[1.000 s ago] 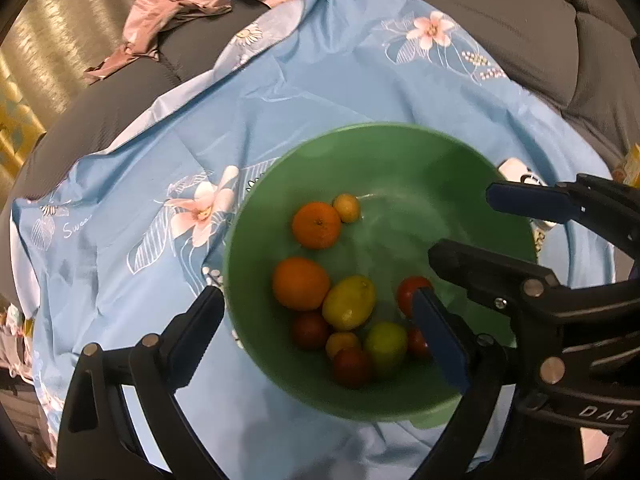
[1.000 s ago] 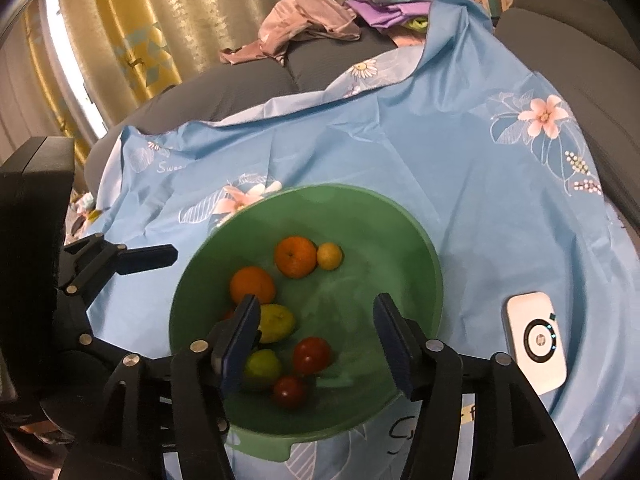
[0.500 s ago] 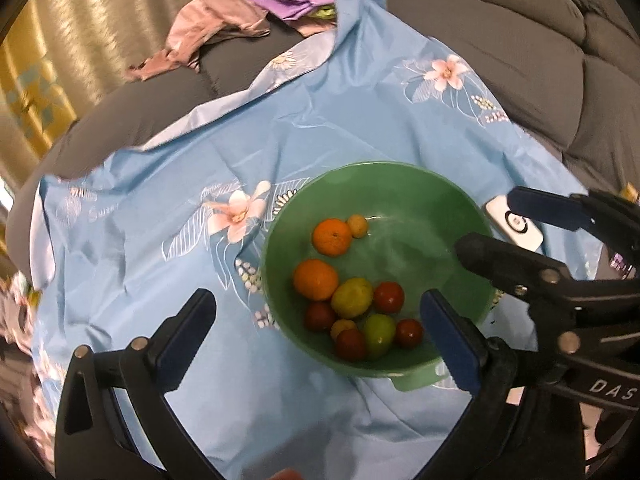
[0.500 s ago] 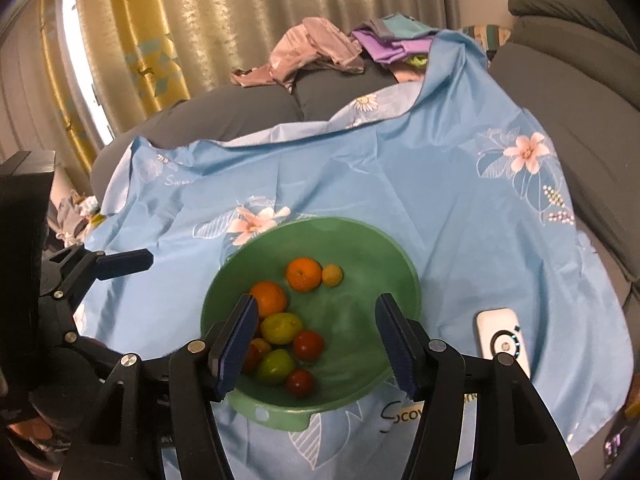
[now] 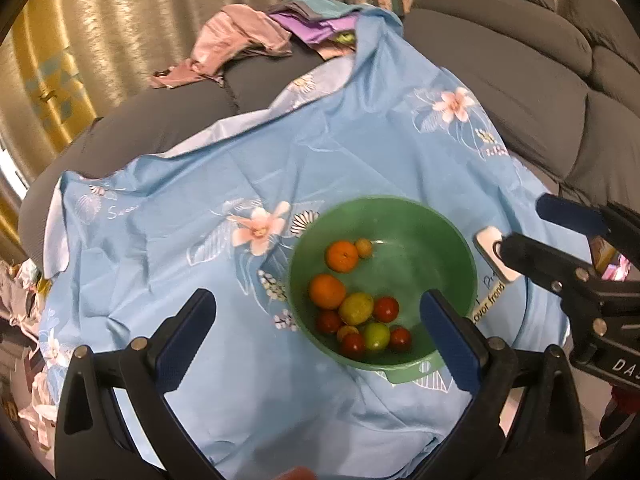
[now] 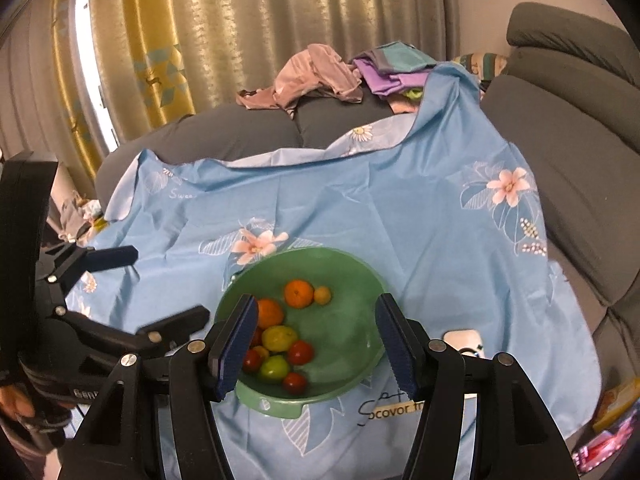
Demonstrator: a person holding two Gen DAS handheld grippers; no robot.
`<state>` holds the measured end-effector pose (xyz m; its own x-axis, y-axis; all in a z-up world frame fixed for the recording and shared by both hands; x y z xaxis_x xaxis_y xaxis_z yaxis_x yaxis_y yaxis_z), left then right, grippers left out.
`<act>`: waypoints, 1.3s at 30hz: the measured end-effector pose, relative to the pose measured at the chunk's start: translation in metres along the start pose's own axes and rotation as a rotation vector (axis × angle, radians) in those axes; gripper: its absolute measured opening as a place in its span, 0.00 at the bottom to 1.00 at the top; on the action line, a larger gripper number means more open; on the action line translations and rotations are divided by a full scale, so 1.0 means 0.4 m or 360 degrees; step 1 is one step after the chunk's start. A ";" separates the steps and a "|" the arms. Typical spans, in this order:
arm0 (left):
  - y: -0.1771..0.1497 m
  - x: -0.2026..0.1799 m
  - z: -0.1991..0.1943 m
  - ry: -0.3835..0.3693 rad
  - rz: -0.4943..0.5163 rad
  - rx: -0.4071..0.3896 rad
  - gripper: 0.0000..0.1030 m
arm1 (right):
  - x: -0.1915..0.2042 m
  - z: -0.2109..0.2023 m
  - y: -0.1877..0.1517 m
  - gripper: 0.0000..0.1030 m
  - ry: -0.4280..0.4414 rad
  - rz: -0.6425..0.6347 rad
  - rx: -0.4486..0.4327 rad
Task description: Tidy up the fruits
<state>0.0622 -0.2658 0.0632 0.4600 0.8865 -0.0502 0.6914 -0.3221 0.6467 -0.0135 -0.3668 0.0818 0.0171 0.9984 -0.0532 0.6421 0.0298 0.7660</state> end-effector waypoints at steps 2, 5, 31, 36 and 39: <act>0.013 0.011 -0.018 0.0022 -0.0027 -0.0035 0.99 | 0.002 -0.007 0.005 0.59 -0.0016 -0.0033 0.0000; 0.023 0.019 -0.036 0.0031 -0.0053 -0.0063 0.99 | 0.008 -0.015 0.011 0.59 -0.0001 -0.0045 -0.0006; 0.027 0.017 -0.029 0.0078 -0.0004 -0.0054 0.99 | 0.020 -0.009 0.011 0.59 0.0015 -0.0048 -0.0007; 0.023 0.011 -0.013 0.0087 -0.0001 -0.0016 0.99 | 0.023 0.003 0.002 0.60 0.0014 -0.0046 0.0002; 0.021 0.010 -0.009 0.0085 -0.0006 -0.0008 0.99 | 0.025 0.004 0.000 0.60 0.0012 -0.0049 0.0007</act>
Point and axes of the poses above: each gripper's, at about its wrist camera, not at the fingertips, and z roughly the way its jaws point, x to its left, y to its top, the point moved 5 cm from there along z, roughly the way its jaws point, and after that the axes turned 12 degrees about -z, right-handed, at the moved point
